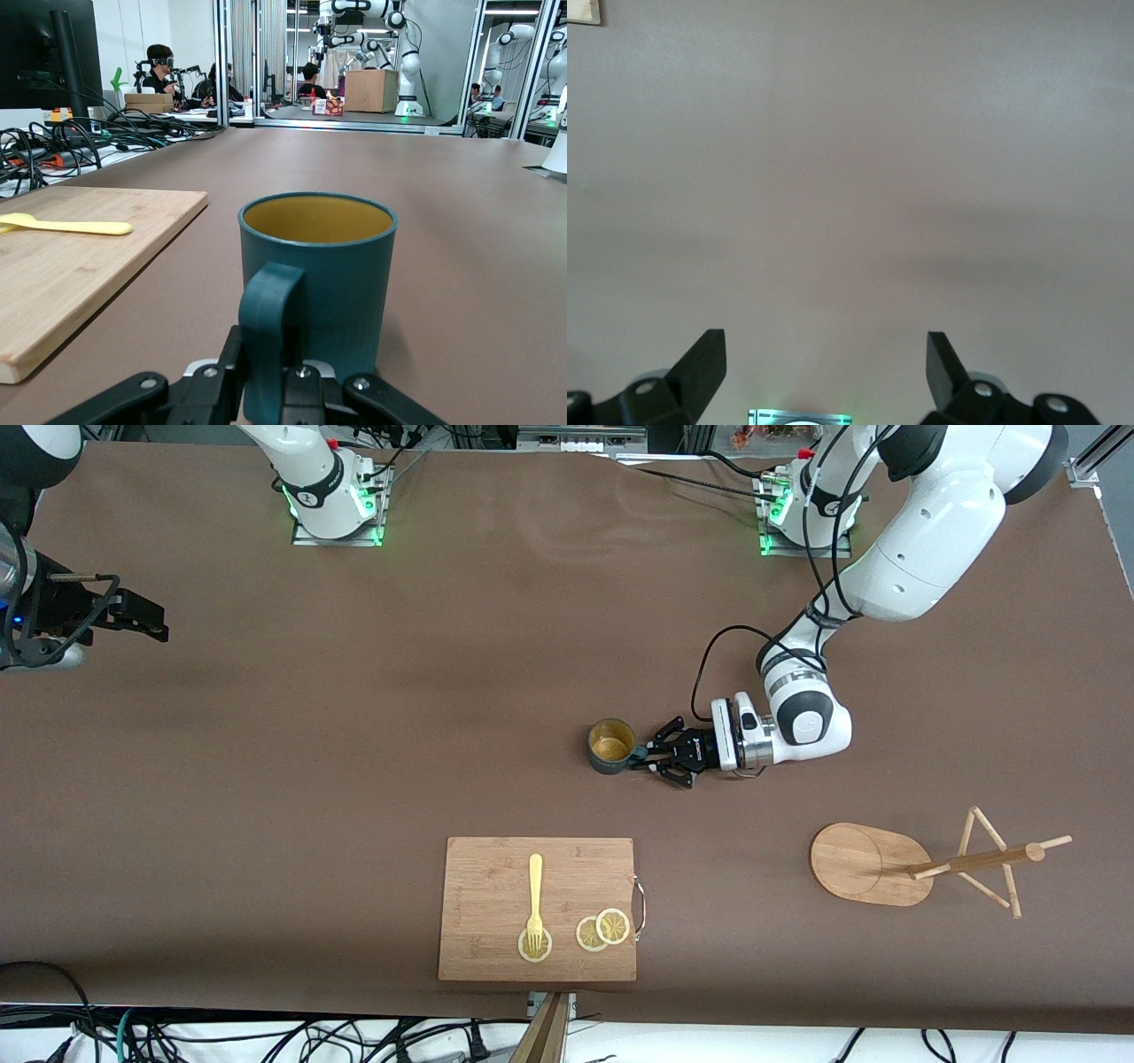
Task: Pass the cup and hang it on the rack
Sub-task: 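Close the left gripper on the teal mug handle, then lift the mug by its handle and carry it toward the rack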
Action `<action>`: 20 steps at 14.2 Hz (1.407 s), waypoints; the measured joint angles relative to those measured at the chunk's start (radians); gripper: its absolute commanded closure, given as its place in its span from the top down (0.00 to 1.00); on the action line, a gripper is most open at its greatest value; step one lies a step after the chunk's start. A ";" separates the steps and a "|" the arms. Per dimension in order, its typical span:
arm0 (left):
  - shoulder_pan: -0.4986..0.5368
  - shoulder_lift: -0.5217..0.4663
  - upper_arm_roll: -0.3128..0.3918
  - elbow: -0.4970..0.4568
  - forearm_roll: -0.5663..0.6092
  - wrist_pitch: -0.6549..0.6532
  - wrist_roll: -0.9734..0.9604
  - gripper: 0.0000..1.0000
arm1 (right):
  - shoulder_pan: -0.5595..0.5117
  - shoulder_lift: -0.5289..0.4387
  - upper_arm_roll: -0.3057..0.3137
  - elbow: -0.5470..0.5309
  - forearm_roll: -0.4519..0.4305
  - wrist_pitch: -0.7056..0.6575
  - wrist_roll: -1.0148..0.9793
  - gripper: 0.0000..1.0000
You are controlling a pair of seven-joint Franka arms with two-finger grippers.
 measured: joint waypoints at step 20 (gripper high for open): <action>0.464 -0.628 0.018 -0.457 0.132 -0.338 -0.838 0.00 | 0.000 0.000 0.001 0.000 0.000 -0.001 0.000 1.00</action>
